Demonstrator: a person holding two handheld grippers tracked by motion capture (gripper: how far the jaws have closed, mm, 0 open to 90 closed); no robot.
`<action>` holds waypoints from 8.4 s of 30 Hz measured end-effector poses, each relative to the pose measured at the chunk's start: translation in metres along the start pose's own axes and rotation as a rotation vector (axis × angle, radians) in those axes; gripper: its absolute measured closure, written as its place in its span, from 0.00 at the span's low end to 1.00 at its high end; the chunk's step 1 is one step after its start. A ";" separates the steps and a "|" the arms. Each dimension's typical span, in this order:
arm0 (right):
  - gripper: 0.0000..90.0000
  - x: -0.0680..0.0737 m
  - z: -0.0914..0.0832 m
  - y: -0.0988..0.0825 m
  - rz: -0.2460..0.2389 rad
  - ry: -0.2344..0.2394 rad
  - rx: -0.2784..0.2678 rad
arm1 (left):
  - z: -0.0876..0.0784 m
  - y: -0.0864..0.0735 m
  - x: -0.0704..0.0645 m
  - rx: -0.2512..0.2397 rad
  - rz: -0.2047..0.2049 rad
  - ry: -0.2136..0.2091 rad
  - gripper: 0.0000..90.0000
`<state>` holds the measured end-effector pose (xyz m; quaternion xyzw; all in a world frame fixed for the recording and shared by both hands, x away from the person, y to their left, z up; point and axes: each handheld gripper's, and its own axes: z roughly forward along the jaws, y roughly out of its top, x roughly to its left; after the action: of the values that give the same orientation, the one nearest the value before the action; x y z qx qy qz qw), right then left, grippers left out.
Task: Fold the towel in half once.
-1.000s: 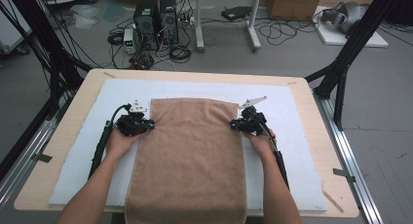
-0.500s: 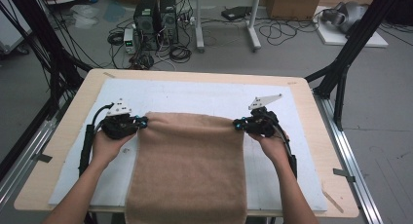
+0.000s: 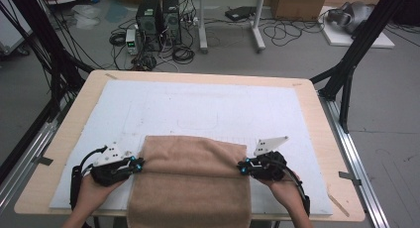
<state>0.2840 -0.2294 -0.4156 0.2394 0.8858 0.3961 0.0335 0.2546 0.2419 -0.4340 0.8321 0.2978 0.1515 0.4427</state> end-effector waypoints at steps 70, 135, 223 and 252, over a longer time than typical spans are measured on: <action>0.66 0.027 -0.040 0.011 -0.077 -0.028 -0.124 | -0.046 0.024 -0.008 -0.057 0.053 -0.024 0.66; 0.54 -0.110 0.019 0.067 0.128 -0.188 -0.034 | 0.067 0.093 0.111 0.120 -0.127 0.113 0.62; 0.47 -0.064 -0.003 0.030 0.077 -0.209 -0.104 | 0.025 0.059 0.049 -0.033 -0.028 0.173 0.58; 0.96 -0.131 0.027 0.064 0.129 -0.251 -0.026 | 0.094 0.088 0.111 0.012 -0.218 0.249 0.93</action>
<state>0.4318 -0.2330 -0.4053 0.3432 0.8522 0.3758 0.1216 0.4210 0.2132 -0.4150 0.7722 0.4396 0.2029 0.4114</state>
